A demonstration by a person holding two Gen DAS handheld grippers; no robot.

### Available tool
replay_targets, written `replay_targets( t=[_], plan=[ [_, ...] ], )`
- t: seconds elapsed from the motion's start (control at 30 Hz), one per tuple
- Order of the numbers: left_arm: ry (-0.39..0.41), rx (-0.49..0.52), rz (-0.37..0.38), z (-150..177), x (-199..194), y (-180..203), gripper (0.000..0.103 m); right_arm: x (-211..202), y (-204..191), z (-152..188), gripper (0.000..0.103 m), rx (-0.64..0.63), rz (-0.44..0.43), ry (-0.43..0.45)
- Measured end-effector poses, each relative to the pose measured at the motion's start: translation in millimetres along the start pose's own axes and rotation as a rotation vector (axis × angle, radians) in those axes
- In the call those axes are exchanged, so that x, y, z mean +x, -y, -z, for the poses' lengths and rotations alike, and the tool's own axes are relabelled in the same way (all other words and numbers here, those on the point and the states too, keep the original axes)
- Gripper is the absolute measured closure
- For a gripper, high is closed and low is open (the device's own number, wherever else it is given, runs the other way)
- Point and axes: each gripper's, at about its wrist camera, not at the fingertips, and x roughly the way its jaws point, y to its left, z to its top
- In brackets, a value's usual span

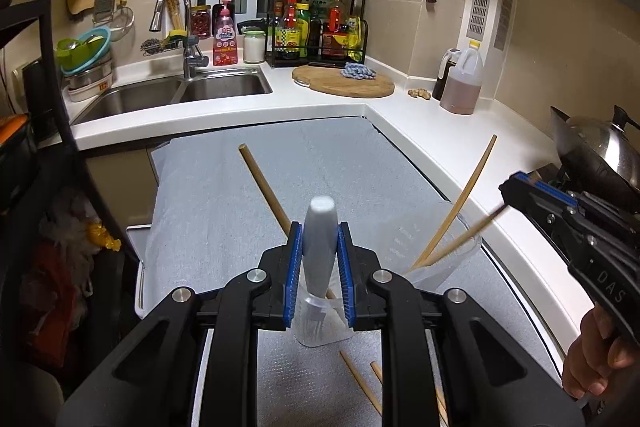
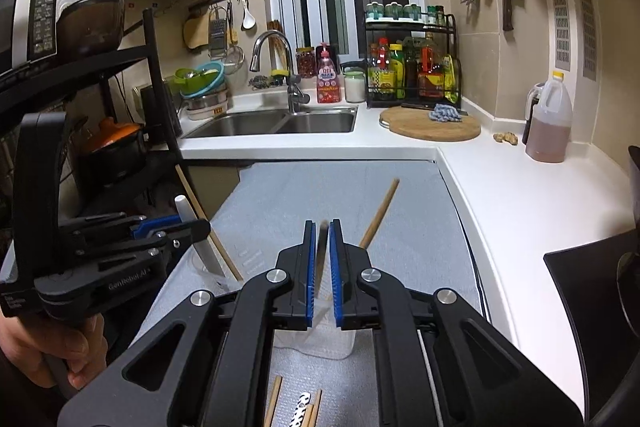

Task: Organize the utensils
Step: 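Open both tools to drop the chopstick and fork into the container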

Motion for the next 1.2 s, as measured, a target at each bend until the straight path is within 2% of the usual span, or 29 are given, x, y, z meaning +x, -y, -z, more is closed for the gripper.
replay_targets(
  t=[0.17,0.27,0.3,0.33,0.67,0.97,1.03,1.13,1.2],
  plan=[
    [0.01,-0.004,-0.006,-1.4,-5.9,-0.6,0.082,-0.3,0.1,9.0,0.09,0.001,0.008,-0.032],
    [0.03,-0.01,-0.008,-3.0,-15.6,-0.3,0.072,-4.1,0.3,12.9,0.075,0.003,0.019,-0.041],
    [0.034,-0.01,-0.008,-3.5,-17.9,0.4,0.07,-5.1,0.1,13.9,0.069,0.006,0.025,-0.044],
    [0.039,-0.01,-0.007,-4.2,-22.1,1.0,0.07,-6.8,0.4,14.8,0.068,0.009,0.029,-0.047],
    [0.082,-0.023,-0.009,3.7,-64.3,4.1,0.07,-41.3,-2.0,25.1,0.068,0.011,0.05,-0.028],
    [0.053,-0.043,0.006,63.8,-97.5,12.4,0.07,-94.8,-1.2,70.2,0.068,0.053,0.056,-0.007],
    [0.043,-0.044,0.007,77.2,-101.6,14.5,0.07,-105.7,-0.8,81.3,0.07,0.067,0.055,-0.006],
    [0.023,-0.046,0.012,103.1,-109.3,18.6,0.07,-120.1,-1.2,100.6,0.088,0.085,0.042,-0.017],
    [0.012,-0.043,0.014,122.3,-114.5,21.2,0.07,-128.3,-1.8,115.4,0.093,0.099,0.037,-0.028]
  ],
)
